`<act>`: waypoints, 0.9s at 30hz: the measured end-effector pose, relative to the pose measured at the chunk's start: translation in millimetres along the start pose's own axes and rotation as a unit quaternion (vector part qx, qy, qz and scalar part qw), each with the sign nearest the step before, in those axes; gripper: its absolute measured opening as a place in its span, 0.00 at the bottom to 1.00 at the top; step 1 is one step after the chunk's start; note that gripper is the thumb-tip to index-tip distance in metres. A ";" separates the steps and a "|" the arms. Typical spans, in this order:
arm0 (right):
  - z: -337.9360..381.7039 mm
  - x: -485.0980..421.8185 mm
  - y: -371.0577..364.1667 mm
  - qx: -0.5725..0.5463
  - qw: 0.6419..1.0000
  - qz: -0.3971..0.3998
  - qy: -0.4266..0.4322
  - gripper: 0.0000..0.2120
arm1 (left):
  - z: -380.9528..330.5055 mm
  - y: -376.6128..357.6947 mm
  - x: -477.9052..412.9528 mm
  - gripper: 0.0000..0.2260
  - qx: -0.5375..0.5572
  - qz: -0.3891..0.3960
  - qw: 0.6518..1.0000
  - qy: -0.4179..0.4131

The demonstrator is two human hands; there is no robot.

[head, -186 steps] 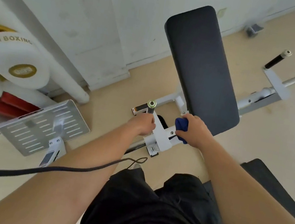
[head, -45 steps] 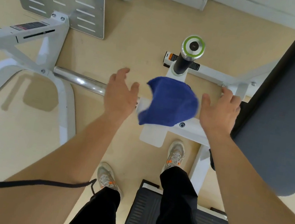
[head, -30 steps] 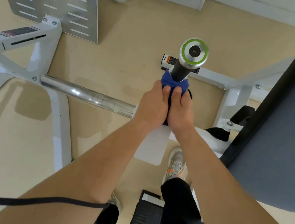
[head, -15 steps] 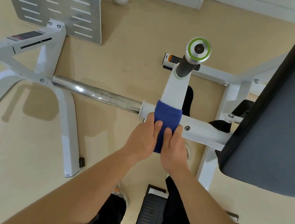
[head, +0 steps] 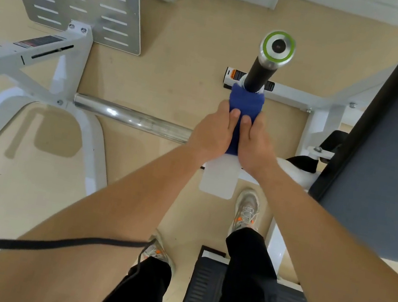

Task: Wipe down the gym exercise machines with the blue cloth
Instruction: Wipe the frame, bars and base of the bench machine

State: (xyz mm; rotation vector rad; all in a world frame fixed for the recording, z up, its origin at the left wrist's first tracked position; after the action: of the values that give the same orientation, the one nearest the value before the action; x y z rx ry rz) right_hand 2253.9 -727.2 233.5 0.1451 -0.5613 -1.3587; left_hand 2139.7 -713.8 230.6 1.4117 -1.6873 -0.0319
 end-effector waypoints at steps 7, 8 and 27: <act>-22.1 92.5 -34.7 -0.017 0.998 0.025 -0.049 0.13 | 59.4 -21.4 74.6 0.14 0.017 0.014 1.000 -0.021; -24.7 104.1 -39.6 -0.019 0.998 0.023 -0.056 0.15 | 66.6 -24.4 82.8 0.15 0.024 0.009 0.999 -0.020; -7.1 -10.7 5.3 0.023 0.999 0.022 0.006 0.15 | -11.9 2.8 -8.0 0.17 -0.046 -0.034 0.998 -0.003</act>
State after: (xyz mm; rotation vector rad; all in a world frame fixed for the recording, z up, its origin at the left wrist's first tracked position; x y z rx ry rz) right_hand 2260.7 -717.4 226.5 0.1773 -0.5828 -1.3023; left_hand 2144.5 -700.5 234.2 1.4007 -1.6214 -0.1505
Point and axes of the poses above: each hand's wrist, its own x-axis away from the middle knuckle, its own y-axis out of the back of the hand, z = x × y, the point moved 4 cm from there along -x, towards the middle knuckle, and after that the axes turned 14 degrees about y, right-handed, at the moved point
